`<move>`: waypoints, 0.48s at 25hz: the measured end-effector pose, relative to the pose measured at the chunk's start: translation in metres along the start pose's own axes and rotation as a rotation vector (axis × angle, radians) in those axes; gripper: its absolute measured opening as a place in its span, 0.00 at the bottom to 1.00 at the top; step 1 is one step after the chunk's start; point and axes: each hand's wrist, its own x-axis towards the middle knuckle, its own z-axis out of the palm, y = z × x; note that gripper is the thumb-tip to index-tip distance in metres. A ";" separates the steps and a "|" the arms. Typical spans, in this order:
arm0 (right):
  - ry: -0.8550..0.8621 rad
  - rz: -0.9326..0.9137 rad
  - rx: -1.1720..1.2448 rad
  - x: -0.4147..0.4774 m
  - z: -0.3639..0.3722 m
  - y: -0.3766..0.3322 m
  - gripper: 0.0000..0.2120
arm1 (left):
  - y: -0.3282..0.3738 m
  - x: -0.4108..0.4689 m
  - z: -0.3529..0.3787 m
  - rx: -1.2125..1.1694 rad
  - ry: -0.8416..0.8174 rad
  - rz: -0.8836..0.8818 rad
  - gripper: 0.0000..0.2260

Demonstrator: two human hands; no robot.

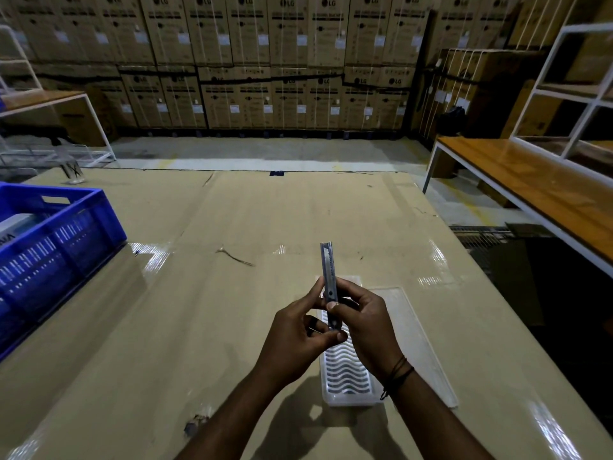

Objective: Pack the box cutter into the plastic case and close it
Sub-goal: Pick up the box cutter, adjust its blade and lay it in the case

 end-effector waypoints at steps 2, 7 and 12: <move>-0.004 0.009 0.021 0.001 0.000 0.001 0.21 | 0.001 0.000 -0.001 -0.004 -0.004 0.002 0.45; -0.010 0.010 0.025 0.000 0.001 0.000 0.20 | -0.001 -0.001 -0.001 0.016 0.001 0.009 0.46; 0.005 -0.003 -0.079 -0.002 -0.004 0.001 0.18 | -0.005 0.000 0.000 0.040 0.006 -0.009 0.45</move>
